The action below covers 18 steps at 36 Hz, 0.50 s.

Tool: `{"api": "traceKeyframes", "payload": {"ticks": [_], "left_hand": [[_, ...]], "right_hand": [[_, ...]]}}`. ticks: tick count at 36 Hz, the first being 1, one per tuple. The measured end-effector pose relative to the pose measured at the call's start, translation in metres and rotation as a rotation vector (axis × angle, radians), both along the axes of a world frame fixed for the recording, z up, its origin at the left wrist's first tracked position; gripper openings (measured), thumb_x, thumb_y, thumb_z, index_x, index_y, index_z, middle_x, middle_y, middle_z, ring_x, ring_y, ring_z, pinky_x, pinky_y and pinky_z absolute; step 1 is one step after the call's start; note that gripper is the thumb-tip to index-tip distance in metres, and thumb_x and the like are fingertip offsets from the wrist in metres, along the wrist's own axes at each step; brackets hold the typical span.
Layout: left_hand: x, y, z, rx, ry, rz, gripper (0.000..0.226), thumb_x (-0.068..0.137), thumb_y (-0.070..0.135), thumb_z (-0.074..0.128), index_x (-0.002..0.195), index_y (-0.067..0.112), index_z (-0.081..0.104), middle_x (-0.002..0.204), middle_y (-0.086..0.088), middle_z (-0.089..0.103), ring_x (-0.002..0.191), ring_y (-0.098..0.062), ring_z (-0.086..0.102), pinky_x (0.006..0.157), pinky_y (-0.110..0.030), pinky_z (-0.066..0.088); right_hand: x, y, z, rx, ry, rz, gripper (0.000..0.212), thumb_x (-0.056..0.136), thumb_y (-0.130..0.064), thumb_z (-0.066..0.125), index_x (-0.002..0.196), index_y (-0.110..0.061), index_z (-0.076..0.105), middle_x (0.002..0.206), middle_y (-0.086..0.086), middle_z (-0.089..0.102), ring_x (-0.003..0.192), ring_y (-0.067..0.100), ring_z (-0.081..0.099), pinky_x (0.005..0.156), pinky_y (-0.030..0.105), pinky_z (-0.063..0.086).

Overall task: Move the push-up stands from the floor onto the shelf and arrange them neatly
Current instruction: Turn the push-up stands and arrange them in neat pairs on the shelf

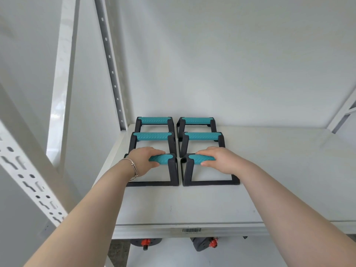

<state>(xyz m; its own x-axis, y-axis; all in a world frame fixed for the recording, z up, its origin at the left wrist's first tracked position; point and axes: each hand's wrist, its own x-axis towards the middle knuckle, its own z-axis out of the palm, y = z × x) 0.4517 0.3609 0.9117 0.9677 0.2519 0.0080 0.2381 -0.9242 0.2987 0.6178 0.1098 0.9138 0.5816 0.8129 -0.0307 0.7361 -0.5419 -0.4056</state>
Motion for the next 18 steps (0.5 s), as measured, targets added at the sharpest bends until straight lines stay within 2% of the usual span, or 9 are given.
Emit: {"api": "traceKeyframes", "payload": {"ticks": [5,18], "left_hand": [[-0.0015,0.0016,-0.0001,-0.025,0.001,-0.005,0.044,0.094,0.026,0.056,0.135,0.040,0.048,0.125,0.007,0.058,0.113,-0.018,0.052,0.103,-0.034,0.041],[0.0008,-0.0010,-0.0032,0.012,-0.018,0.016,0.043,0.095,0.027,0.055,0.135,0.040,0.048,0.126,0.007,0.059,0.113,-0.019,0.052,0.102,-0.034,0.041]], "right_hand": [[0.0003,0.0013,-0.0049,0.022,-0.010,-0.004,0.038,0.094,-0.033,0.060,0.132,-0.037,0.056,0.113,-0.003,0.060,0.108,0.020,0.054,0.101,0.036,0.043],[0.0020,0.0002,-0.0096,0.010,-0.040,-0.005,0.039,0.094,-0.038,0.057,0.133,-0.040,0.054,0.117,-0.006,0.060,0.111,0.020,0.053,0.102,0.040,0.042]]}}
